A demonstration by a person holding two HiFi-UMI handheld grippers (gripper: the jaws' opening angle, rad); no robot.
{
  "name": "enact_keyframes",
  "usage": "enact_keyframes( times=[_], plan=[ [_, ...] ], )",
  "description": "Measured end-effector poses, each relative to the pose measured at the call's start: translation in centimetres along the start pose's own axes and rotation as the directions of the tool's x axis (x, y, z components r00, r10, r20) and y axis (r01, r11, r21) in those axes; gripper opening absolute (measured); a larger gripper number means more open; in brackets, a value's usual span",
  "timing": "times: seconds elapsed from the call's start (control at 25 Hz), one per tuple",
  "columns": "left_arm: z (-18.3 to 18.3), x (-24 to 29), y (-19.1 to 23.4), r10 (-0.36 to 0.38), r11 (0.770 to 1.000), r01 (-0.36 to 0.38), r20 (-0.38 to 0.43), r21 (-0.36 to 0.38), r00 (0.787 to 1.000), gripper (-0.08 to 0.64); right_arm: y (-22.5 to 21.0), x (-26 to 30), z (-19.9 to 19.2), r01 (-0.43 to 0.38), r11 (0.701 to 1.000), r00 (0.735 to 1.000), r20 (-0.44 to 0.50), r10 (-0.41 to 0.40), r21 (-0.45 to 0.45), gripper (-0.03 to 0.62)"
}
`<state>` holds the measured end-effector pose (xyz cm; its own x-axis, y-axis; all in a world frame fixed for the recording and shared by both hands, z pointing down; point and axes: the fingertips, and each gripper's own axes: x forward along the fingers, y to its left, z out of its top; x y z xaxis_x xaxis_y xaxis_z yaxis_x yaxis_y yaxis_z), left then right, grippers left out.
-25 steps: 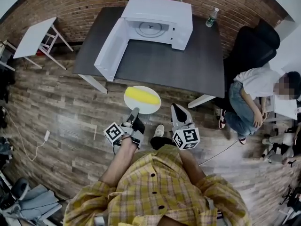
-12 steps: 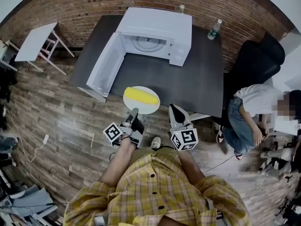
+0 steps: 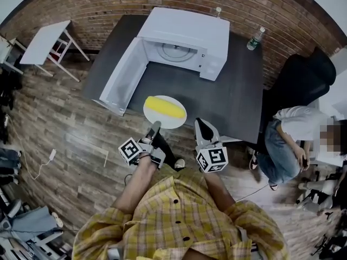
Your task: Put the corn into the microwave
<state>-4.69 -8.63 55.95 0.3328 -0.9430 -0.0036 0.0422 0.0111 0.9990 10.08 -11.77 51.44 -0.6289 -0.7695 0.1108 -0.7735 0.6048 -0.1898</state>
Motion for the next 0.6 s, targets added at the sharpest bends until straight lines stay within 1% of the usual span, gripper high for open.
enact_keyframes(
  times=[0.24,0.44,0.6],
  plan=[
    [2.3,2.4,0.0,0.010,1.000,-0.010,-0.014,0.005,1.000,0.018,-0.9,2.9,0.4,0.019,1.000,1.000,-0.008,-0.019,0.006,0.003],
    [4.3,4.9,-0.5,0.012,1.000,-0.012,-0.033,0.010,0.999,0.020,-1.9,5.6,1.6,0.043,0.999,0.999,-0.001,-0.043,0.003,0.003],
    [5.5,6.8,-0.3,0.021,1.000,-0.021,-0.048,0.000,0.999,0.020,-2.6,7.5,1.8,0.061,0.998,0.998,0.013,-0.062,0.029,0.003]
  ],
)
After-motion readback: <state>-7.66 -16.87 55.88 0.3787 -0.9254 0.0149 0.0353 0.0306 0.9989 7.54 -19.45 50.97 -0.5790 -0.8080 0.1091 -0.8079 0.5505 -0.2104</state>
